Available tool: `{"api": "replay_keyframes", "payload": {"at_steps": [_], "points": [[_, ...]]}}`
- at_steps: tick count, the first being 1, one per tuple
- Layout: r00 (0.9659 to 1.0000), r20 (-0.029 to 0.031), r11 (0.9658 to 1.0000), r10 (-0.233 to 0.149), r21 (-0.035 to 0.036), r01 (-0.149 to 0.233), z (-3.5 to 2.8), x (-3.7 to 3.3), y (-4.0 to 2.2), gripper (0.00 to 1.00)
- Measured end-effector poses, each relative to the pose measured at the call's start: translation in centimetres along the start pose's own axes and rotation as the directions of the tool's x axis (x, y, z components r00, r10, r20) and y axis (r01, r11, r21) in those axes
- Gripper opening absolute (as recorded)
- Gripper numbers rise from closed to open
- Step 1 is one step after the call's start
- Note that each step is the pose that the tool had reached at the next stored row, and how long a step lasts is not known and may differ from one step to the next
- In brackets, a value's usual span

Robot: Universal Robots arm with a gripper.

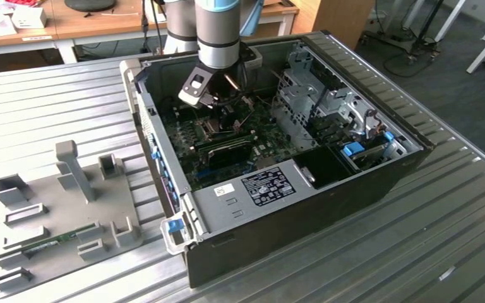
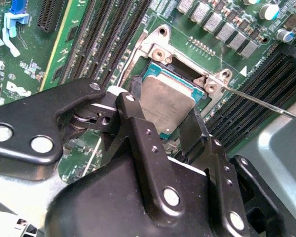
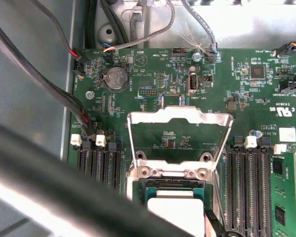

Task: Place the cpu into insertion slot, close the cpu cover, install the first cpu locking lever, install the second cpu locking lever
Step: 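Place the cpu into insertion slot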

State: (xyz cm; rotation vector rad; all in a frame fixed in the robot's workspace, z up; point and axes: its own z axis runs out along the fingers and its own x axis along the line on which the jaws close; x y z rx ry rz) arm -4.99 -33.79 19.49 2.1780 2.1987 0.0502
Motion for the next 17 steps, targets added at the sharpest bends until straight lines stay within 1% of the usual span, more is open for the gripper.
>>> {"api": "replay_keyframes", "payload": {"at_steps": [13,17], "points": [[1.0,0.0001,1.0,0.0,0.0001,0.0,0.18,0.0,-0.01,0.54],[1.0,-0.0002,1.0,0.0,-0.0001,0.0,0.19,0.0,0.12,0.54]]}}
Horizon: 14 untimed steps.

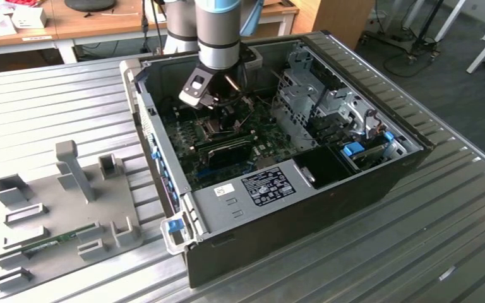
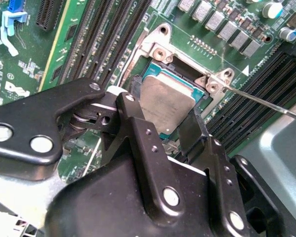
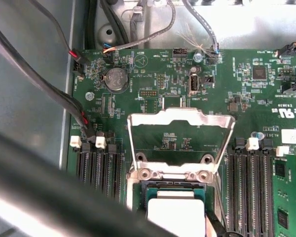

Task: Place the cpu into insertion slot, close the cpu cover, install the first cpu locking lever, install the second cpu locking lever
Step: 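Place the cpu into insertion slot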

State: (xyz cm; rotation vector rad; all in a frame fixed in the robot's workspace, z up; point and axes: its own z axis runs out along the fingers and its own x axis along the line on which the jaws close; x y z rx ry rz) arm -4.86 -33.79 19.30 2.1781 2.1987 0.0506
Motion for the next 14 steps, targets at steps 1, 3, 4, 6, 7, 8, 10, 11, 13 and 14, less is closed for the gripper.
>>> {"api": "replay_keyframes", "payload": {"at_steps": [1,3,4,6,7,8,10,11,13,14], "points": [[1.0,0.0,1.0,0.0,0.0001,0.0,0.0,0.0,0.03,0.54],[1.0,0.0003,1.0,0.0,0.0001,0.0,-0.01,0.0,0.05,0.54],[1.0,0.0003,1.0,0.0,0.0002,0.0,-0.01,0.0,0.05,0.54],[1.0,0.0002,1.0,0.0,0.0001,0.0,0.0,0.0,0.06,0.54],[1.0,0.0003,1.0,0.0,0.0002,0.0,-0.01,0.0,0.06,0.54],[1.0,0.0002,1.0,0.0,0.0001,0.0,0.0,0.0,0.06,0.54],[1.0,0.0004,1.0,0.0,0.0002,0.0,0.0,0.0,0.06,0.54],[1.0,0.0005,1.0,0.0,0.0,0.0,0.02,0.0,0.06,0.54],[1.0,0.0005,1.0,0.0,-0.0003,0.0,0.05,0.0,0.05,0.54],[1.0,0.0006,1.0,0.0,-0.0003,0.0,0.05,0.0,0.05,0.54]]}}
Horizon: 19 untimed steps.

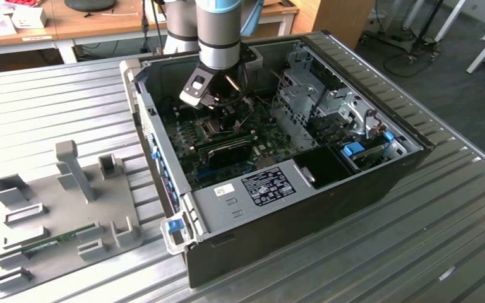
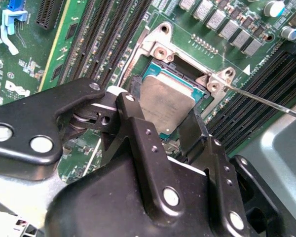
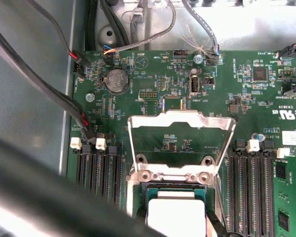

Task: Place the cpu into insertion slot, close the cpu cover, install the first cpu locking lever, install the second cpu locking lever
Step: 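Place the cpu into insertion slot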

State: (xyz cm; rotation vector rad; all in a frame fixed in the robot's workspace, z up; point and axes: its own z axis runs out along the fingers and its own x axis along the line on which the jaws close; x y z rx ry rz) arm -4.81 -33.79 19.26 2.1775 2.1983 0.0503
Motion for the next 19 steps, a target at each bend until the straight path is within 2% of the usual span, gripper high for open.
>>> {"api": "replay_keyframes", "payload": {"at_steps": [19], "points": [[1.0,0.0002,1.0,0.0,-0.0002,0.0,0.01,0.14,-0.03,0.54]]}}
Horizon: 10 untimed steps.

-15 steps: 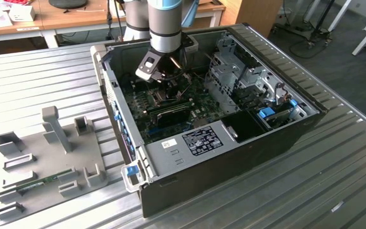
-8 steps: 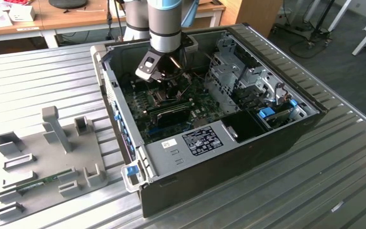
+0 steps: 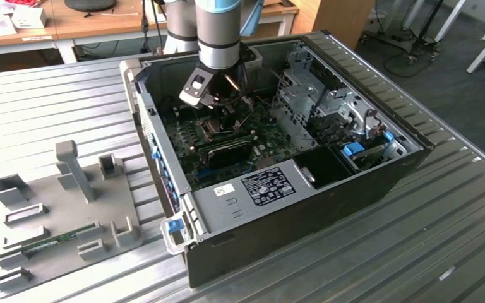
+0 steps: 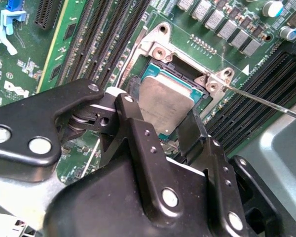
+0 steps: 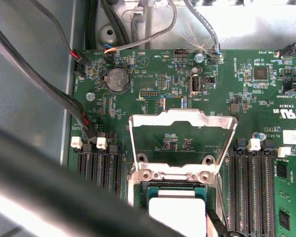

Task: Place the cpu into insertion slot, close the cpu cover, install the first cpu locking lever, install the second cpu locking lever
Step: 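Place the cpu into insertion slot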

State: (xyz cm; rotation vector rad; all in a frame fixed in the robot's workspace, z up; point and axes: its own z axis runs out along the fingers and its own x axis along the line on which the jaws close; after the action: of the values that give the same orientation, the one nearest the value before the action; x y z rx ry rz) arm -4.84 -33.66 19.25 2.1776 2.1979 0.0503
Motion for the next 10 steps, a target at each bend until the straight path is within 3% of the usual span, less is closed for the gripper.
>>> {"api": "replay_keyframes", "payload": {"at_steps": [10], "points": [[1.0,-0.0004,1.0,0.0,-0.0002,0.0,-0.11,0.06,-0.01,0.54]]}}
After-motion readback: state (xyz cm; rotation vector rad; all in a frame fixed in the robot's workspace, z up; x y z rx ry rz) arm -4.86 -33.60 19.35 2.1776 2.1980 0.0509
